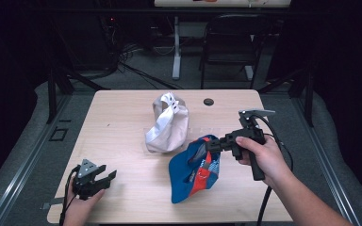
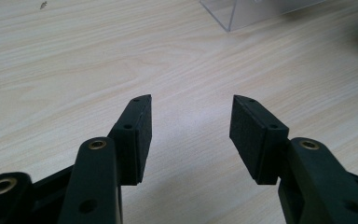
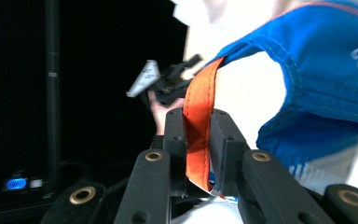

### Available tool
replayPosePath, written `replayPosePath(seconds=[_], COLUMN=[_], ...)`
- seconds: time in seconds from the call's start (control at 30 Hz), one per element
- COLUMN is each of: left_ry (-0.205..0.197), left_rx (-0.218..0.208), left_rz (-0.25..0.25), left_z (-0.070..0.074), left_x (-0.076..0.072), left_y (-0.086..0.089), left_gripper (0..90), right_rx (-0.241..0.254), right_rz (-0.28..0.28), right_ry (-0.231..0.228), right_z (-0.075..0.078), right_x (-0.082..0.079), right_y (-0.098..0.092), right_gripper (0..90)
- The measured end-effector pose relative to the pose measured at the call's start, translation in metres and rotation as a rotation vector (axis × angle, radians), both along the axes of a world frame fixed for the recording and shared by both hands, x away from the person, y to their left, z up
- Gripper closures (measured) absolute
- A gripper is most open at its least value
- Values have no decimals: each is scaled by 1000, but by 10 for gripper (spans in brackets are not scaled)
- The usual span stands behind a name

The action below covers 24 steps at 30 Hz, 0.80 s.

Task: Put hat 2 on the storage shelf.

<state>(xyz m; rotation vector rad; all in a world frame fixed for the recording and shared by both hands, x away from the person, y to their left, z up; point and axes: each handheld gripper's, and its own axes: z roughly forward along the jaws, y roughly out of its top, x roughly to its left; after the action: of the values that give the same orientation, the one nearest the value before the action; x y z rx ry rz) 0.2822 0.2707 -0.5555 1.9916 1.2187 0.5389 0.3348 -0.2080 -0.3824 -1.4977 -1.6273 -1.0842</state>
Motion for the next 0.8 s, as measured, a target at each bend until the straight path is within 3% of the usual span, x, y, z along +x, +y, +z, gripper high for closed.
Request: replayPosePath(seconds=[0.17, 0.43, 0.6, 0.8], left_ry=[-3, -13, -6, -7], left_rx=[-12, -16, -14, -14], left_rz=[5, 10, 8, 12], left_z=[0, 0, 0, 0], left_x=[0, 0, 0, 0], left_y=[0, 1, 1, 2], left_gripper=[490, 488, 486, 485], right_rx=[19, 29, 30, 32], right_rz=[-28, -86, -138, -146], right_ry=[-7, -34, -61, -92], right_z=[13, 35, 54, 75], right_x=[1, 4, 13, 26], right_y=[-2, -21, -30, -34], right_gripper=[781, 780, 780, 780])
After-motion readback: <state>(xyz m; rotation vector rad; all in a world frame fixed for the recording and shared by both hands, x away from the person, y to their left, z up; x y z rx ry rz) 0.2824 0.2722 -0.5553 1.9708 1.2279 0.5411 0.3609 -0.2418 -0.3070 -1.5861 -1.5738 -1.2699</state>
